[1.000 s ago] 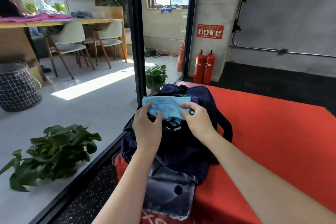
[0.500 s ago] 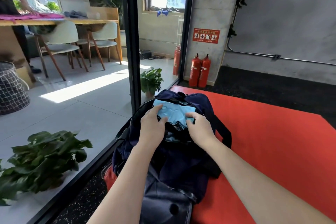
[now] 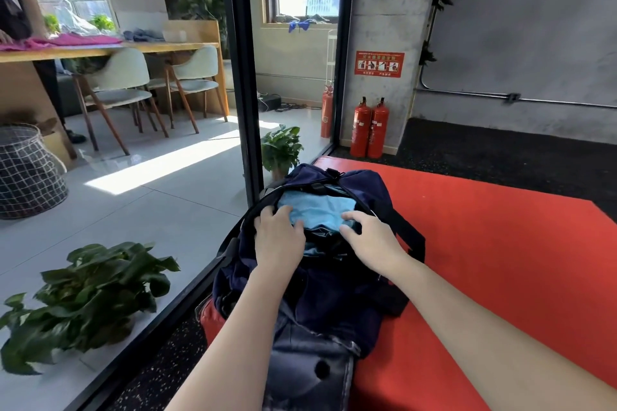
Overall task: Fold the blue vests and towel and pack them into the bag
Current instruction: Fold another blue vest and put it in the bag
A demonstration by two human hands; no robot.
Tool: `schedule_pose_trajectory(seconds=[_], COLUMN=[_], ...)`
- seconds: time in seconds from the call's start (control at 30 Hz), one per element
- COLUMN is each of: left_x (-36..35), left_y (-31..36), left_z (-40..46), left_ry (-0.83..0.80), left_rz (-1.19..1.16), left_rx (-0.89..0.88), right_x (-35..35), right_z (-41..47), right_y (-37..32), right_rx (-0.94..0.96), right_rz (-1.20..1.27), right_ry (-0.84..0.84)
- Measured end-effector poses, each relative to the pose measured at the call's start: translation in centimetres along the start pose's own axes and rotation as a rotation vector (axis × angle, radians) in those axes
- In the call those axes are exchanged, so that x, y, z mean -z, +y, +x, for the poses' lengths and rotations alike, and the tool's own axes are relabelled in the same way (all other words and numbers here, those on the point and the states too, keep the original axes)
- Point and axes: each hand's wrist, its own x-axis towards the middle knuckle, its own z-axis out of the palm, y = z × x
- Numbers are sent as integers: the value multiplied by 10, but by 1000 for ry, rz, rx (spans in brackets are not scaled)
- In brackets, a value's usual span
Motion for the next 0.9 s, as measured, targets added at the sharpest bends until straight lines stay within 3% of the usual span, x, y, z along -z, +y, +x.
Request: schedule_pose_trajectory(seconds=[0.17, 0.37, 0.6, 0.9], left_x=[-6, -40, -96, -184], left_y=[32, 89, 177, 244], left_z=[-35, -93, -185, -354], left_ry=[116, 102, -159, -609], left_rz=[209, 132, -167, -110], left_rx=[-183, -433, -568, -754], right_x=[25, 75, 157, 212], right_z=[-44, -103, -203, -381], right_y=[8, 53, 146, 275], right_rx=[13, -8, -154, -437], right_rz=[163, 181, 117, 94], right_ry=[54, 141, 304, 540])
